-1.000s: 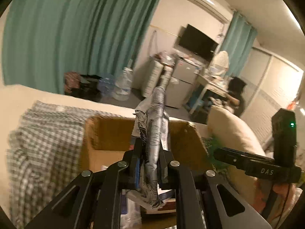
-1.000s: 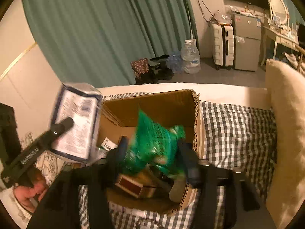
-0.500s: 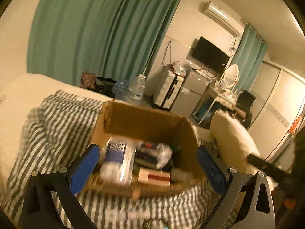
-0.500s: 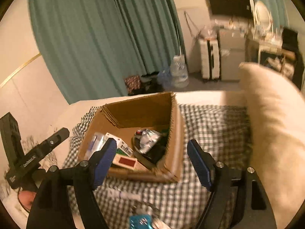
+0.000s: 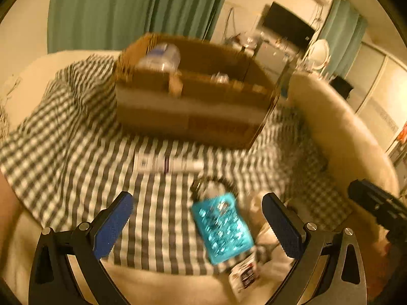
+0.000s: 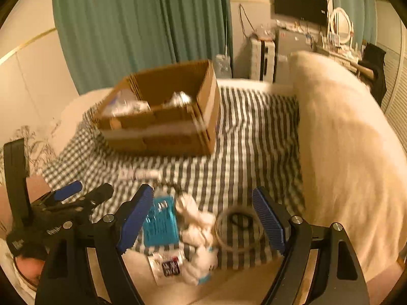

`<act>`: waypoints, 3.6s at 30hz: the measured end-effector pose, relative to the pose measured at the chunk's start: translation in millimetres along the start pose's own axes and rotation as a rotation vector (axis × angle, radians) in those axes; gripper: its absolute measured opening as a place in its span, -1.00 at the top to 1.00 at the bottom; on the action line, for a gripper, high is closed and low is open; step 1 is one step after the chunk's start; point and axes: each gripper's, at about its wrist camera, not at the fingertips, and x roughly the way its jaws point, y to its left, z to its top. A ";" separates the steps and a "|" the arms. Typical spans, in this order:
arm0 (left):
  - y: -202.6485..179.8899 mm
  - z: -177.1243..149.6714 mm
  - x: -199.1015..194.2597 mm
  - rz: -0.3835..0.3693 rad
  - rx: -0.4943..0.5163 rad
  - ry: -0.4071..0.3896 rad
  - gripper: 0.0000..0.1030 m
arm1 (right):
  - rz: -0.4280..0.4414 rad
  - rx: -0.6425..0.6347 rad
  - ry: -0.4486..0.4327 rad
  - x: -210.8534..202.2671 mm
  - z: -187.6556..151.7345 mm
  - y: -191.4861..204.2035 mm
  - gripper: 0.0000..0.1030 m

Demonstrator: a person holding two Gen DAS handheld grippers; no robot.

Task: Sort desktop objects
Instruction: 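Grasp the blue blister pack with the left gripper while the right grasps the white tape roll, then carry the blister pack and tape roll into the cardboard box and open both grippers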

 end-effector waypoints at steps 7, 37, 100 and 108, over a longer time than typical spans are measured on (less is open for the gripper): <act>-6.7 -25.5 35.0 0.008 0.027 0.083 -1.00 | -0.034 -0.031 0.088 29.1 -7.0 0.3 -0.56; -20.1 -48.7 91.6 0.020 0.071 0.166 -0.06 | -0.135 0.008 0.525 147.7 -41.6 -46.8 -0.59; 21.4 -2.7 10.6 -0.152 -0.090 0.041 0.83 | 0.022 0.082 0.221 64.6 -13.7 -10.0 -0.59; 13.9 21.4 -17.0 -0.155 -0.039 -0.044 0.83 | 0.066 0.085 0.170 51.4 -5.7 -3.6 -0.59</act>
